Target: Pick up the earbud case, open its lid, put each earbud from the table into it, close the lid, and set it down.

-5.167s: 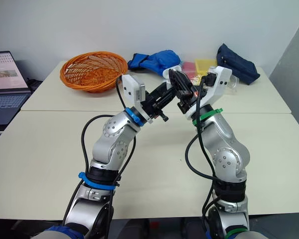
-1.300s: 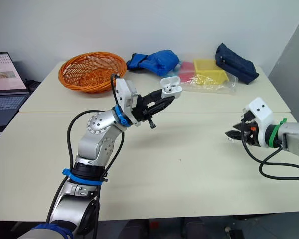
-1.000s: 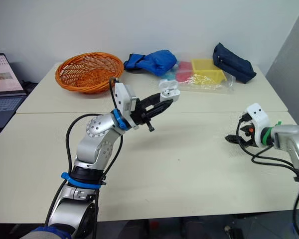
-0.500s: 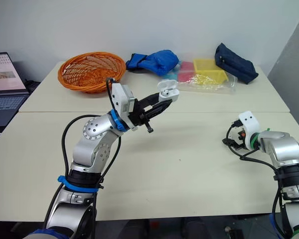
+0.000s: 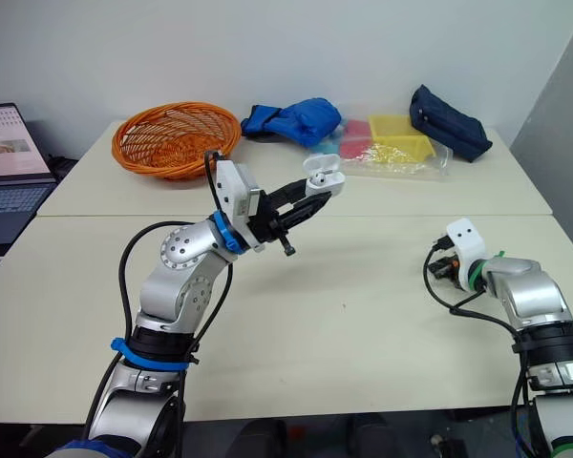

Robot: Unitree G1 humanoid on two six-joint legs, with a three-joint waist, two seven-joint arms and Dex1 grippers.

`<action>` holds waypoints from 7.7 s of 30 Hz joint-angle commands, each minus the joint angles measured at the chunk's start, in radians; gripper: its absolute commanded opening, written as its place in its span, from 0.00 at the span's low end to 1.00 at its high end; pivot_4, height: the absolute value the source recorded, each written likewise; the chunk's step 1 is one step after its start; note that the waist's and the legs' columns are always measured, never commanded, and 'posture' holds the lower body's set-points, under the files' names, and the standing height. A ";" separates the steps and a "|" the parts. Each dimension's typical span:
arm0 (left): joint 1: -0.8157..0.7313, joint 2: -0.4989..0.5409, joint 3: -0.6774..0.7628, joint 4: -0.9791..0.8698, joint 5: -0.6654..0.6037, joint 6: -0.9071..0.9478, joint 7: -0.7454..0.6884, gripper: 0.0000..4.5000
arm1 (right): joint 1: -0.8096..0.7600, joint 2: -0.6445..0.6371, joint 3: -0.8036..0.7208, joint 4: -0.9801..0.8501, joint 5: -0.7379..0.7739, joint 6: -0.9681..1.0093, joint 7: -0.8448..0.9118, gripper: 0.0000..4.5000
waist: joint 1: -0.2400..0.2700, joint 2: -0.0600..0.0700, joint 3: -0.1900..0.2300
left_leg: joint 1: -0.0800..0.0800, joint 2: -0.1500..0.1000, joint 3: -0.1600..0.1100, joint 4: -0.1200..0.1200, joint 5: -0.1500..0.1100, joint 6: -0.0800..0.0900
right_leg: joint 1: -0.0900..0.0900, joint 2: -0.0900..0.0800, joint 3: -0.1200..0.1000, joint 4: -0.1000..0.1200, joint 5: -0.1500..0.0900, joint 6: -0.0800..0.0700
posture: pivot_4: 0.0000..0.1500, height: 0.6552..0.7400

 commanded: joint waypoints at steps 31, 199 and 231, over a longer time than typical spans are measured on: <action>0.049 0.012 -0.008 -0.107 -0.021 0.015 0.047 0.17 | 0.316 -0.484 0.105 -0.079 -0.246 -0.669 0.640 0.47 | 0.001 0.000 0.000 | 0.004 0.000 0.001 0.001 0.000 0.000 | 0.003 0.000 0.000 0.000 0.000 0.000 | 1.00 1.00; -0.069 0.064 -0.002 -0.065 -0.296 0.332 -0.194 0.17 | -0.234 -0.004 -0.187 -0.309 0.581 0.118 0.116 0.01 | 0.012 0.000 0.000 | -0.003 0.001 -0.001 -0.002 0.000 0.000 | -0.003 0.001 -0.001 -0.002 -0.001 -0.001 | 1.00 1.00; -0.115 -0.005 -0.004 0.002 -0.227 0.316 -0.118 0.17 | -0.273 0.022 -0.163 -0.545 0.550 0.225 0.077 0.01 | 0.010 0.000 0.000 | -0.005 0.001 -0.002 -0.002 0.000 0.000 | -0.003 0.000 -0.002 -0.003 -0.001 -0.001 | 1.00 1.00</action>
